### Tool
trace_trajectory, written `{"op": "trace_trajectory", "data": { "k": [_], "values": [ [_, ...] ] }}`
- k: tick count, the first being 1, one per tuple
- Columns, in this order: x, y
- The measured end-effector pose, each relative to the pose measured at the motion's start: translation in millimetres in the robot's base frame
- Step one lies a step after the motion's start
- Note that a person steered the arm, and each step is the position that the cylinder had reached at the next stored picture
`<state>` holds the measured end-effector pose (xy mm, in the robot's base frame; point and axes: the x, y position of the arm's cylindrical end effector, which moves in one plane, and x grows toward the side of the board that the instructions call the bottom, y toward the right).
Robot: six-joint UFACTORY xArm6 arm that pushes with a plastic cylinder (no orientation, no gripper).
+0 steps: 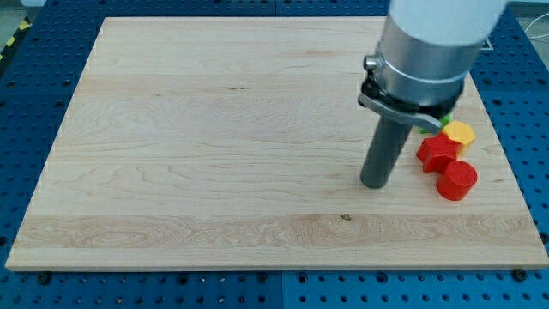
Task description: Slide the red star along with red circle down a bit
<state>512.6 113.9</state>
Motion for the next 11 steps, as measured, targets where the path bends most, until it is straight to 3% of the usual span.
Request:
{"op": "trace_trajectory", "data": {
  "k": [1, 3, 7, 11],
  "values": [
    [-33, 0],
    [-52, 17],
    [-48, 83],
    [-15, 88]
  ]
}}
